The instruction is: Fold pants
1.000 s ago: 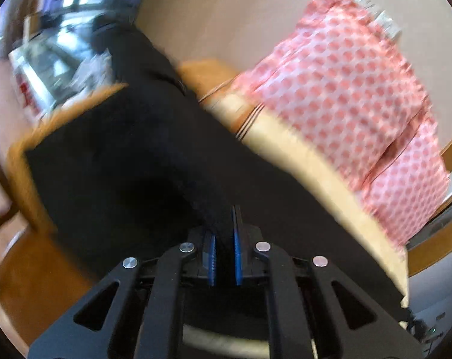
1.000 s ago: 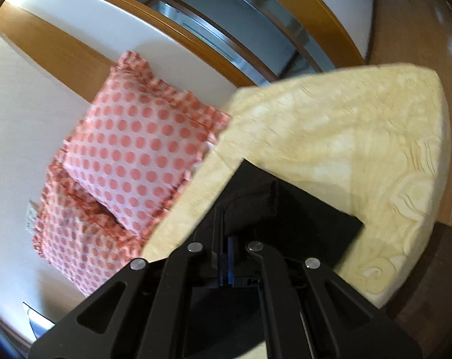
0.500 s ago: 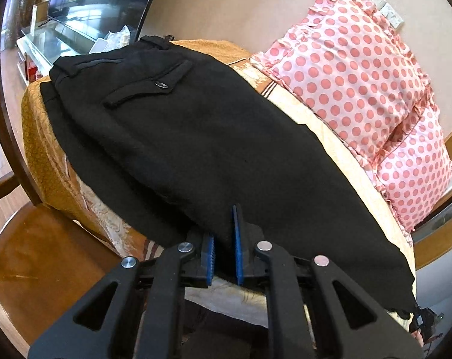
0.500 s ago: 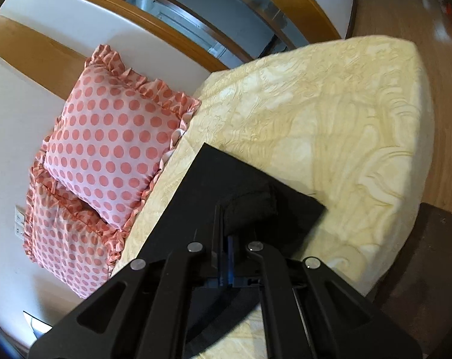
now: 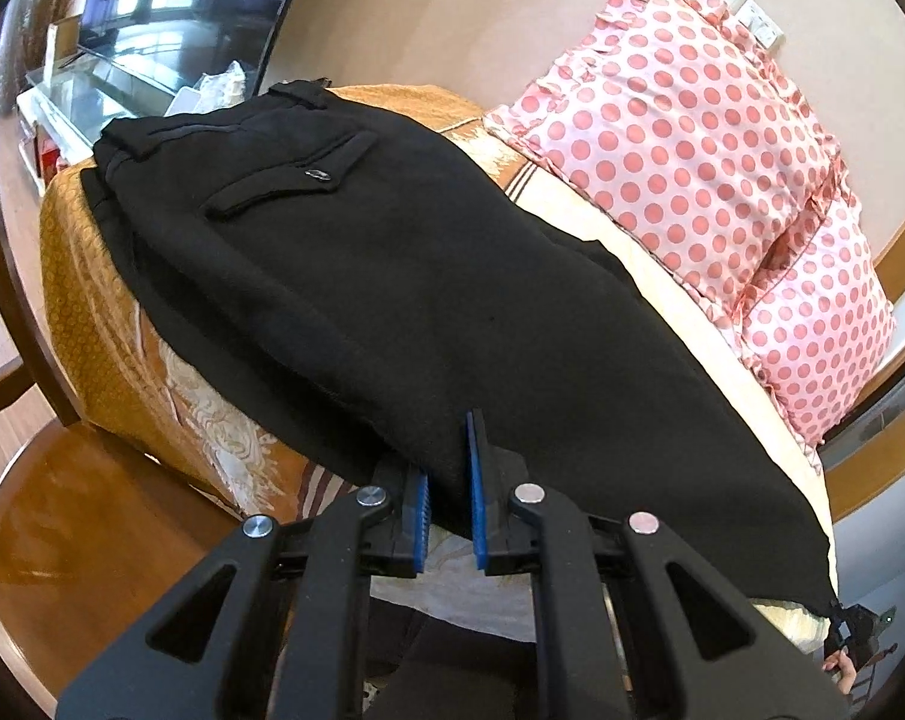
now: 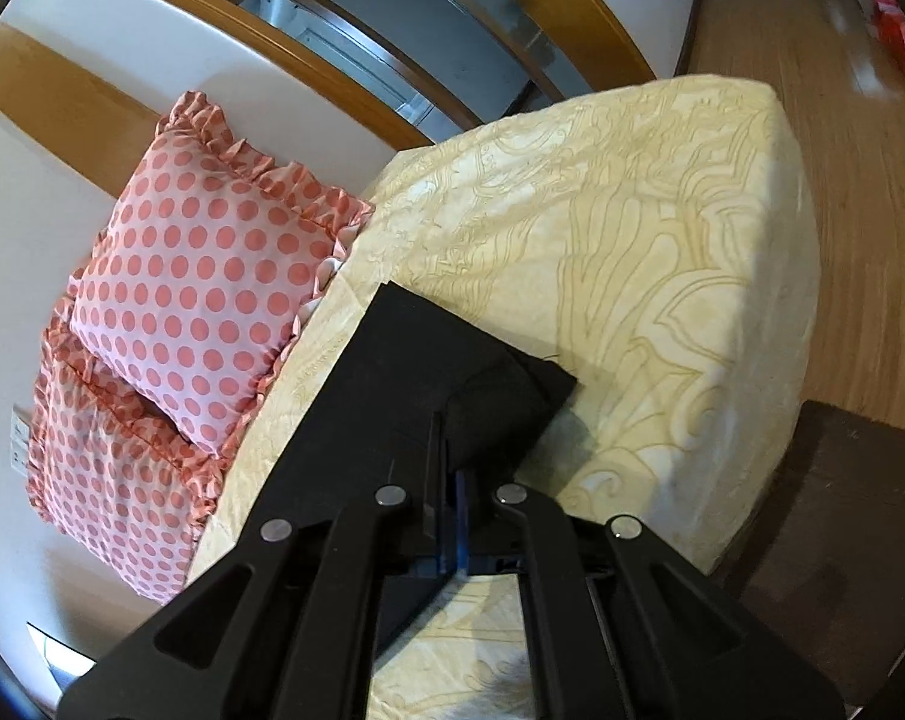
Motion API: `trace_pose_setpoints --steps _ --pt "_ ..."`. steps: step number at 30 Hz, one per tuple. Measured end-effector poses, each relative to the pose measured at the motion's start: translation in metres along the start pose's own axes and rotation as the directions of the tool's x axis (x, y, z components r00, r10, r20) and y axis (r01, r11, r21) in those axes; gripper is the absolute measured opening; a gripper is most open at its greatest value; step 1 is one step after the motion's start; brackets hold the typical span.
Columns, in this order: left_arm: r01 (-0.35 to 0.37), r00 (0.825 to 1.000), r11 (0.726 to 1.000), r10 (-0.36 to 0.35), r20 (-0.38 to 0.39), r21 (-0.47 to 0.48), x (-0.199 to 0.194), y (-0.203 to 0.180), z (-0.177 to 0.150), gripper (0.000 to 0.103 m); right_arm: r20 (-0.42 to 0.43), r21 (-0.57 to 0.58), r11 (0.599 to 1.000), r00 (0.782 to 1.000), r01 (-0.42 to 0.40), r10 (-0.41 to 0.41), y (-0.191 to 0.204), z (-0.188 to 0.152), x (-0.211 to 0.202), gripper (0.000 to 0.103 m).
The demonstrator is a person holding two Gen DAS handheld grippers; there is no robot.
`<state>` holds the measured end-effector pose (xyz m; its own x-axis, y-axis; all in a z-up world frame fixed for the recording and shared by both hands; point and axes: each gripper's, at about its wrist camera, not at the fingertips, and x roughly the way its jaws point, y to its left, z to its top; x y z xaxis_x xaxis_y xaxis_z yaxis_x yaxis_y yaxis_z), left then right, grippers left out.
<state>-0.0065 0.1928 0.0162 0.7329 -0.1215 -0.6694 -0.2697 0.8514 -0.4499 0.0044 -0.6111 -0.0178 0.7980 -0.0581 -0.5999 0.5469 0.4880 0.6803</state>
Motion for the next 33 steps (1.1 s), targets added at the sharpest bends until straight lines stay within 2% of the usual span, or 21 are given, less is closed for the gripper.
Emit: trace_pose_setpoints --steps 2,3,4,6,7,10,11,12,16,19,20,21,22,23,24,25,27,29,31,33 --pt "-0.009 1.000 1.000 0.009 -0.004 0.025 0.002 -0.003 0.001 0.010 -0.010 0.006 1.000 1.000 0.004 -0.004 -0.003 -0.001 0.000 0.006" --pt "-0.010 1.000 0.999 0.010 -0.004 0.032 0.002 -0.003 0.000 0.010 0.001 0.015 1.000 1.000 0.001 -0.001 -0.004 -0.002 -0.004 0.014" --pt "-0.004 1.000 0.999 0.004 -0.003 0.036 0.001 -0.002 -0.001 0.010 0.020 0.023 1.000 1.000 0.007 -0.008 -0.005 -0.002 -0.010 0.023" --pt "0.017 1.000 1.000 -0.017 0.001 0.020 -0.003 0.002 -0.004 0.015 0.076 0.026 1.000 0.997 0.017 -0.019 -0.006 -0.001 -0.023 0.054" --pt "0.026 1.000 1.000 -0.026 0.001 0.013 -0.005 0.004 -0.004 0.015 0.099 0.020 0.999 0.994 0.045 -0.047 -0.005 0.000 -0.028 0.057" --pt "0.059 0.998 0.998 -0.059 0.013 0.003 -0.015 0.012 -0.008 0.020 0.104 0.015 0.998 0.993 0.059 -0.061 -0.010 0.002 -0.028 0.054" --pt "0.063 0.998 0.998 -0.063 0.018 0.001 -0.018 0.013 -0.009 0.023 0.085 0.017 0.998 0.995 0.054 -0.055 -0.011 0.000 -0.023 0.047" --pt "0.062 0.998 0.998 -0.062 0.026 -0.001 -0.021 0.016 -0.011 0.027 0.096 0.006 0.998 0.994 0.059 -0.060 -0.010 -0.001 -0.023 0.046" --pt "-0.008 0.994 1.000 0.011 0.111 -0.027 -0.044 0.035 -0.009 0.034 0.095 -0.053 0.997 0.994 0.063 -0.058 0.001 -0.006 -0.014 0.042" --pt "-0.056 0.977 0.995 0.072 0.202 -0.083 -0.061 0.049 -0.003 0.034 0.106 -0.119 0.989 0.992 0.084 -0.072 0.013 -0.011 -0.006 0.042" --pt "-0.049 0.971 0.995 0.066 0.230 -0.082 -0.065 0.049 0.000 0.036 0.105 -0.136 0.987 0.992 0.081 -0.067 0.016 -0.012 -0.003 0.036" --pt "-0.042 0.968 0.997 0.056 0.245 -0.064 -0.067 0.045 0.004 0.039 0.080 -0.158 0.986 0.996 0.059 -0.047 0.018 -0.014 0.003 0.017" --pt "-0.040 0.965 0.998 0.050 0.257 -0.043 -0.066 0.040 0.008 0.054 0.059 -0.166 0.985 0.998 0.042 -0.032 0.018 -0.015 0.009 0.008" --pt "-0.038 0.960 0.999 0.039 0.277 -0.009 -0.064 0.031 0.012 0.074 0.064 -0.170 0.985 0.998 0.037 -0.026 0.020 -0.016 0.011 0.007" --pt "-0.041 0.955 0.999 0.033 0.293 0.020 -0.061 0.022 0.014 0.080 0.084 -0.181 0.983 0.996 0.038 -0.023 0.022 -0.017 0.010 0.007" --pt "-0.039 0.953 0.998 0.023 0.301 0.048 -0.057 0.016 0.016 0.081 0.103 -0.193 0.981 0.995 0.037 -0.017 0.027 -0.017 0.007 0.007" --pt "-0.046 0.959 0.994 0.015 0.284 0.103 -0.045 0.002 0.021 0.082 0.117 -0.209 0.978 0.993 -0.002 0.027 0.044 -0.016 -0.001 0.007" --pt "-0.057 0.971 0.992 0.028 0.238 0.116 -0.026 -0.001 0.023 0.082 0.113 -0.257 0.964 0.989 -0.062 0.094 0.072 -0.019 -0.009 0.006" --pt "-0.041 0.983 0.995 0.024 0.183 0.088 -0.012 0.006 0.021 0.082 0.062 -0.342 0.922 0.975 -0.181 0.214 0.125 -0.034 -0.013 0.006" --pt "-0.035 0.989 0.998 0.027 0.142 0.054 -0.001 0.015 0.018 0.082 -0.048 -0.417 0.850 0.941 -0.324 0.335 0.181 -0.063 -0.011 0.006"
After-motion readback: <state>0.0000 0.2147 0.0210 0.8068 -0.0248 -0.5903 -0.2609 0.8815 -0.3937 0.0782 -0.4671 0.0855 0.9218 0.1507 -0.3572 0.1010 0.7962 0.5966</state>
